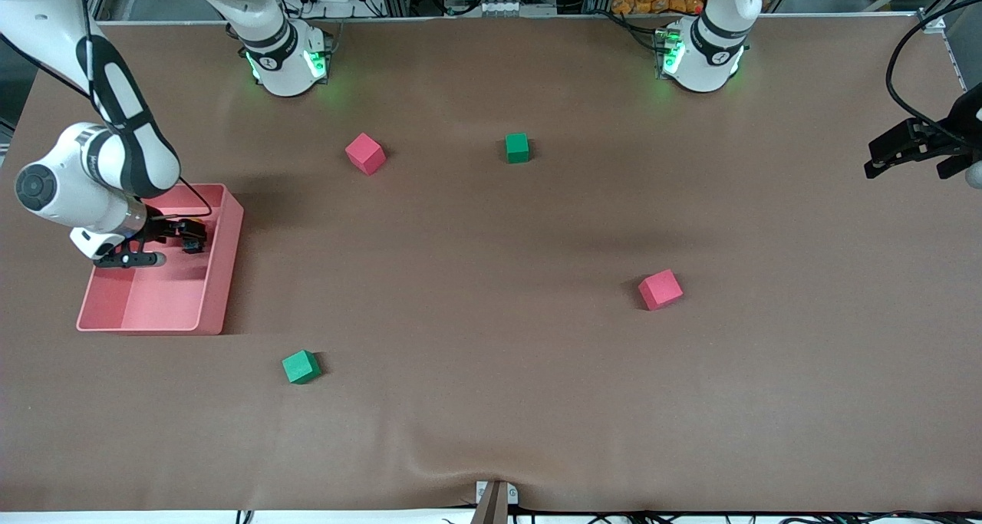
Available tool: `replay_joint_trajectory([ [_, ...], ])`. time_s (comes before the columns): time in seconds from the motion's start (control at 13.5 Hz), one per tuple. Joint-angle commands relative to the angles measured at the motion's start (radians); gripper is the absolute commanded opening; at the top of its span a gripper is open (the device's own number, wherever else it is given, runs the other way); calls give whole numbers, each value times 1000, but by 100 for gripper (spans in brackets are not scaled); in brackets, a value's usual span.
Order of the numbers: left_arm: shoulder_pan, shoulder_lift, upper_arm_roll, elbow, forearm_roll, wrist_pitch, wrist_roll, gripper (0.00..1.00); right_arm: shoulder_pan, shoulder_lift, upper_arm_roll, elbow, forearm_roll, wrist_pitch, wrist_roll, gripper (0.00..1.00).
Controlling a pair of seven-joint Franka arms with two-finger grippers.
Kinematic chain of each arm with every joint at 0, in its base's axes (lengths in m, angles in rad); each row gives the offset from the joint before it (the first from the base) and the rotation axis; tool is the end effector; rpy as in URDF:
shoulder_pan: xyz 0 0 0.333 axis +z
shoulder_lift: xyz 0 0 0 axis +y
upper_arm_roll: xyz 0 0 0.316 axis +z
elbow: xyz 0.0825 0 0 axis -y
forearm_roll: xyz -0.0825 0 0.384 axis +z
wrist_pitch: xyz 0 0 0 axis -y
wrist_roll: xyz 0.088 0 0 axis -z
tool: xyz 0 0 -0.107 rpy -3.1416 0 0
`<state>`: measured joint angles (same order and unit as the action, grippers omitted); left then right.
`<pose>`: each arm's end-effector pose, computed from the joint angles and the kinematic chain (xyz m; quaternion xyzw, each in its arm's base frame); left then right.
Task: Place and upright button with both arms
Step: 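Reach the right gripper into the pink tray and grasp the button switch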
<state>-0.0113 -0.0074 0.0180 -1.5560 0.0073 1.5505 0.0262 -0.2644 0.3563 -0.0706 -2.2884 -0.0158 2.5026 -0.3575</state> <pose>0.5504 0.0045 0.6338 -0.9999 0.0097 -0.0009 0.0036 0.4861 -0.1706 0.1842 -0.9972 -0.0192 0.0721 0.0083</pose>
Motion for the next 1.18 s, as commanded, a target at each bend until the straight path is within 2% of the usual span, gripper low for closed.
replay_joint_trajectory([
  [0.0, 7, 7, 0, 16, -17, -15, 18, 100, -32, 21, 18, -6, -4, 21, -26, 100],
  [0.07, 5, 7, 0, 16, -17, -15, 18, 100, -33, 23, 18, -11, -3, 19, -26, 100],
  [0.15, 5, 6, 0, 16, -17, -15, 18, 100, -33, 23, 18, -16, -3, 15, -26, 57],
  [0.22, 5, 7, 0, 16, -17, -15, 18, 100, -33, 21, 18, -16, -3, 12, -26, 27],
  [0.3, 5, 7, 0, 16, -17, -15, 18, 100, -33, 20, 18, -16, -3, 12, -28, 18],
  [0.81, 2, 7, 0, 16, -17, -15, 18, 100, -22, -78, 23, 9, -4, -94, -60, 17],
  [1.11, 2, 6, 0, 16, -17, -15, 17, 100, -9, -95, 26, 168, -4, -227, -257, 17],
])
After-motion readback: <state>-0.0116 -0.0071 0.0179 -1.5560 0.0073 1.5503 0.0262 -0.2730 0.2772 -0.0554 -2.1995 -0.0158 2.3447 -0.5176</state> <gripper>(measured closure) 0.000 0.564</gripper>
